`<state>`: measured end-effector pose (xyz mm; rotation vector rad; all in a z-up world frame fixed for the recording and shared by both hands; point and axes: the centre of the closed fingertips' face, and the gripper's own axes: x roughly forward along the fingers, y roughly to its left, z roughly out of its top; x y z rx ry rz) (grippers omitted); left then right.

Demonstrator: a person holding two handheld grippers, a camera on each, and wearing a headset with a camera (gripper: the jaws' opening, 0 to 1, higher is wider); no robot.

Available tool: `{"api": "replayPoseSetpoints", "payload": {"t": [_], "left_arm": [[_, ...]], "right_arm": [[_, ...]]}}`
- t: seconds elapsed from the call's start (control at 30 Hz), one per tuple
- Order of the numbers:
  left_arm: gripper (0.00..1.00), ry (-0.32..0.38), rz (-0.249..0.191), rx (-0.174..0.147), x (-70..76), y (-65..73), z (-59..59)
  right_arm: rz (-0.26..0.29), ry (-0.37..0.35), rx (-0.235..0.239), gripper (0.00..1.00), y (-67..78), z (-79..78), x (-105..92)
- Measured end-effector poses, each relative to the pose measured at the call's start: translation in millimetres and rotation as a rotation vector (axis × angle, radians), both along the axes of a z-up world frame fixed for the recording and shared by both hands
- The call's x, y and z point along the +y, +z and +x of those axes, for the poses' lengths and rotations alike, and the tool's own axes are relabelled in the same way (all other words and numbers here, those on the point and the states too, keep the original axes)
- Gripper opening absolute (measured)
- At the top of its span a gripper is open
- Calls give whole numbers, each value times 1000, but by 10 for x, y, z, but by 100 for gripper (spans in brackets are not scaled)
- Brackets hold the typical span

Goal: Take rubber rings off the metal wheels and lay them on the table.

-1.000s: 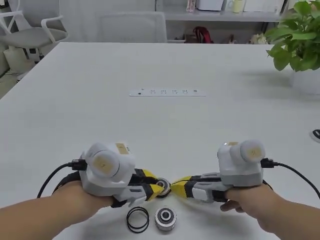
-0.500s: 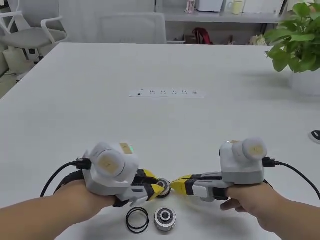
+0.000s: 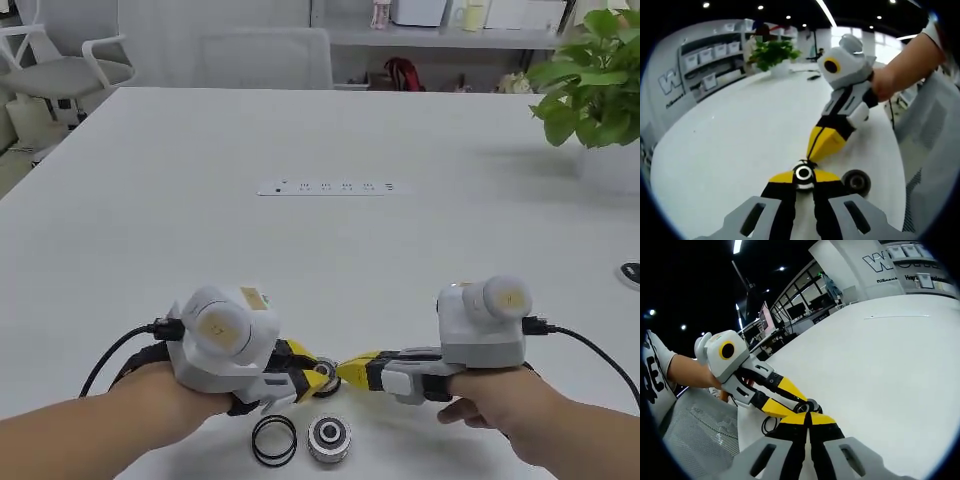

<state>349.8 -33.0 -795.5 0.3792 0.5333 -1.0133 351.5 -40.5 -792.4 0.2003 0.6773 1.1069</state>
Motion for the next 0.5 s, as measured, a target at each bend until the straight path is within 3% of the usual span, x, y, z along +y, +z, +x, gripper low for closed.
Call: {"api": "replayPoseSetpoints", "payload": {"t": [0.37, 0.47, 0.5], "left_arm": [[12, -1, 4, -2, -10, 0, 0], [12, 2, 4, -2, -13, 2, -2], [12, 3, 4, -1, -12, 2, -1]], "right_arm": [[21, 26, -7, 0, 65, -58, 54], [78, 58, -9, 0, 186, -103, 133], [48, 66, -17, 0, 154, -115, 130]]}}
